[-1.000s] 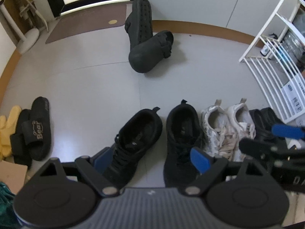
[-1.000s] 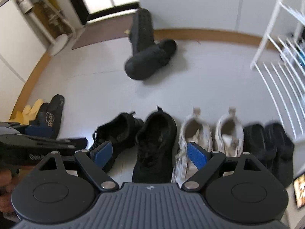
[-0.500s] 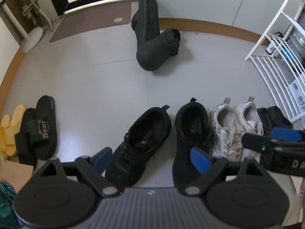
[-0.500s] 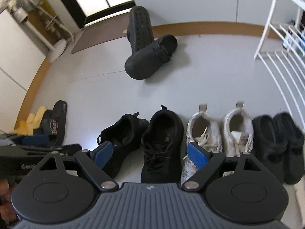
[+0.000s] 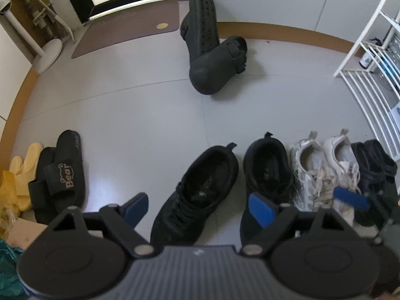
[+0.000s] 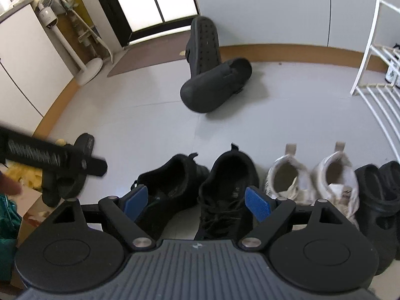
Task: Organize scattered shoes
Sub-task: 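Move the right gripper to the heel of the newly placed black sneaker, then grasp the black sneaker heel with the right gripper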
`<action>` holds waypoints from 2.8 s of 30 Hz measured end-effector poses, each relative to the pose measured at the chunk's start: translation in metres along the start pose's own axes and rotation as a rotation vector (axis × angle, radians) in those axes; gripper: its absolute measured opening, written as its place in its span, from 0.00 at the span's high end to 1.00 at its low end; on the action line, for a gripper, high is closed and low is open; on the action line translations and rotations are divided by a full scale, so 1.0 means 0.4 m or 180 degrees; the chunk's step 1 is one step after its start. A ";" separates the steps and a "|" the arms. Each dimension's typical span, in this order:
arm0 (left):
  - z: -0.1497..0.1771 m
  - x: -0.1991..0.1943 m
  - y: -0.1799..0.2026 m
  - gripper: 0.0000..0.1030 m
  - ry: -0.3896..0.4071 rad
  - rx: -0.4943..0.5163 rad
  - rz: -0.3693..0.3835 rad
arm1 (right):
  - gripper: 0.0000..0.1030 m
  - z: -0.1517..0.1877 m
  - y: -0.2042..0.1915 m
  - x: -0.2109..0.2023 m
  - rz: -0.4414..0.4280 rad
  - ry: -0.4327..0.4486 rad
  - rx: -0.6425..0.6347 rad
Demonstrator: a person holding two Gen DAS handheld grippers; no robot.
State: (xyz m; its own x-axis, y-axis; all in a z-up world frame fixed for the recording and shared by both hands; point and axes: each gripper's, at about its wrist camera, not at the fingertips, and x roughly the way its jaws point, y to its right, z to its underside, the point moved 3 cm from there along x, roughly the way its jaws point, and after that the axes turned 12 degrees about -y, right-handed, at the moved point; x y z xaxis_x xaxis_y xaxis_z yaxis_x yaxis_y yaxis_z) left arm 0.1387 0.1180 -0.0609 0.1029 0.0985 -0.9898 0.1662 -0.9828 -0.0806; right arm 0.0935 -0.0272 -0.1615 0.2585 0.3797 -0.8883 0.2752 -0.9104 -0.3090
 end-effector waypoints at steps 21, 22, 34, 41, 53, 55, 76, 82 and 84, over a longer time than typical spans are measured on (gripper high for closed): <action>-0.063 0.063 -0.081 0.13 -0.0137 -0.0276 -0.0107 | 0.19 0.064 -0.058 0.281 -0.0405 -0.0183 0.0535; -0.066 0.062 -0.081 0.13 -0.0141 -0.0291 -0.0073 | 0.20 0.067 -0.066 0.288 -0.0403 -0.0184 0.0511; -0.068 0.051 -0.117 0.13 -0.0162 -0.0392 -0.0041 | 0.33 0.094 -0.086 0.369 -0.0365 -0.0202 0.0594; -0.073 0.053 -0.131 0.13 -0.0186 -0.0453 -0.0066 | 0.36 0.091 -0.087 0.402 -0.0382 -0.0152 0.0590; -0.082 0.053 -0.077 0.13 -0.0176 -0.0308 -0.0014 | 0.64 0.087 -0.125 0.403 -0.0512 -0.0090 0.0484; -0.081 0.055 -0.077 0.13 -0.0179 -0.0315 -0.0014 | 0.51 0.089 -0.125 0.412 -0.0467 -0.0149 0.0568; -0.087 0.035 -0.039 0.13 -0.0141 -0.0254 0.0110 | 0.74 0.110 -0.127 0.386 0.0368 -0.0183 0.0302; -0.091 0.034 -0.026 0.13 -0.0132 -0.0250 0.0106 | 0.82 0.120 -0.125 0.364 0.0632 -0.0106 0.0140; -0.090 0.033 -0.018 0.13 -0.0128 -0.0226 0.0114 | 0.82 0.122 -0.110 0.370 0.0518 -0.0078 0.0153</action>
State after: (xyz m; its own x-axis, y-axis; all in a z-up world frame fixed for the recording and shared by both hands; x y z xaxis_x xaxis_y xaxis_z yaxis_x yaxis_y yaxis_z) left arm 0.1742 0.1319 -0.0693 0.0707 0.0557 -0.9959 0.2324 -0.9719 -0.0379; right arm 0.0744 0.0609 -0.2960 0.2731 0.2229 -0.9358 0.1869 -0.9665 -0.1757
